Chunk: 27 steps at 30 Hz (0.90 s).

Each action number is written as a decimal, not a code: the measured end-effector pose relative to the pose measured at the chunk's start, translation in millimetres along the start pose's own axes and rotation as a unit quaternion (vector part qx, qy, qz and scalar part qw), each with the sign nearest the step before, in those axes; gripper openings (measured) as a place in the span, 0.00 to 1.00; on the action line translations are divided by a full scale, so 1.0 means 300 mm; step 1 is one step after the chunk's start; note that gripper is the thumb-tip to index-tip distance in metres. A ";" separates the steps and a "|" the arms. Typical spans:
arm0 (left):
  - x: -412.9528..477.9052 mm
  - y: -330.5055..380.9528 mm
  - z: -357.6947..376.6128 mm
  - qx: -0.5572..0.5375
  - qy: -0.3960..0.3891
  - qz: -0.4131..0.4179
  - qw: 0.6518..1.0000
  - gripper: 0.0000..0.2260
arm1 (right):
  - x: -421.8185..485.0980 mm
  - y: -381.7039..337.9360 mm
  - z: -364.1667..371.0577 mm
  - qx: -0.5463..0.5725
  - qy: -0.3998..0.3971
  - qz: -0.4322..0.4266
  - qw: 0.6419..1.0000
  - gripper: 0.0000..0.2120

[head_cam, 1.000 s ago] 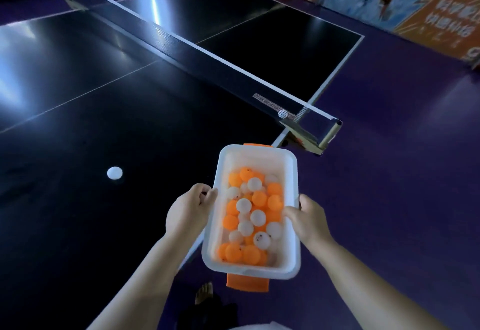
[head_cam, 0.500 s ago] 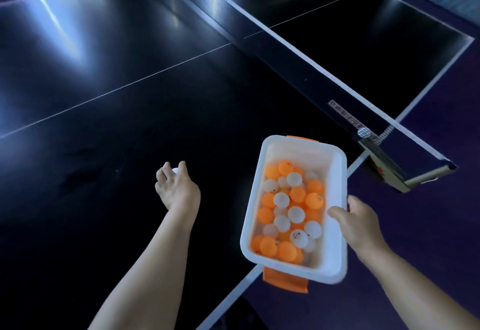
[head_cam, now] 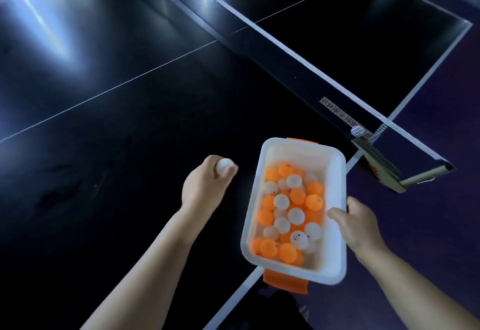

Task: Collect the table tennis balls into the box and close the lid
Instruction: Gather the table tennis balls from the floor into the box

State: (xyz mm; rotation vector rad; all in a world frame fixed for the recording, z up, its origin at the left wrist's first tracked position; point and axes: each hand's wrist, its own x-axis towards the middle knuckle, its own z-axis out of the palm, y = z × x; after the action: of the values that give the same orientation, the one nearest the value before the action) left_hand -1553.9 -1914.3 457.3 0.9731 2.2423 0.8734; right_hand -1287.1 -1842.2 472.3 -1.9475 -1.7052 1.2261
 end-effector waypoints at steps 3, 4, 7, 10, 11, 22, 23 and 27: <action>-0.043 0.192 0.048 0.030 -0.037 0.098 0.994 0.11 | 0.031 0.014 -0.059 0.025 0.007 0.007 1.000 0.06; -0.054 0.249 0.073 0.049 -0.056 0.123 0.990 0.13 | 0.041 0.020 -0.084 0.039 0.008 0.008 0.999 0.06; -0.075 0.384 0.168 0.090 -0.093 0.157 0.979 0.21 | 0.077 0.047 -0.173 0.081 0.012 0.010 0.997 0.14; -0.088 0.498 0.268 0.054 -0.038 0.164 0.984 0.18 | 0.138 0.093 -0.298 0.095 0.022 -0.001 0.995 0.16; -0.097 0.538 0.301 0.033 -0.014 0.167 0.985 0.15 | 0.161 0.110 -0.349 0.101 0.026 -0.006 0.994 0.16; -0.203 1.139 0.736 -0.076 0.089 0.219 0.969 0.08 | 0.406 0.261 -1.042 0.193 0.066 -0.057 0.977 0.02; -0.206 1.180 0.768 -0.085 0.096 0.223 0.966 0.09 | 0.427 0.274 -1.091 0.198 0.070 -0.062 0.976 0.03; -0.198 1.327 0.864 -0.126 0.096 0.224 0.962 0.10 | 0.510 0.312 -1.259 0.219 0.106 -0.060 0.968 0.05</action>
State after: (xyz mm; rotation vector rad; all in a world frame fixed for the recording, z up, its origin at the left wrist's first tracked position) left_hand -1172.2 -1660.4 595.1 1.3437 2.0212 1.4659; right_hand -955.0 -1609.1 573.2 -1.6202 -1.2934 1.1808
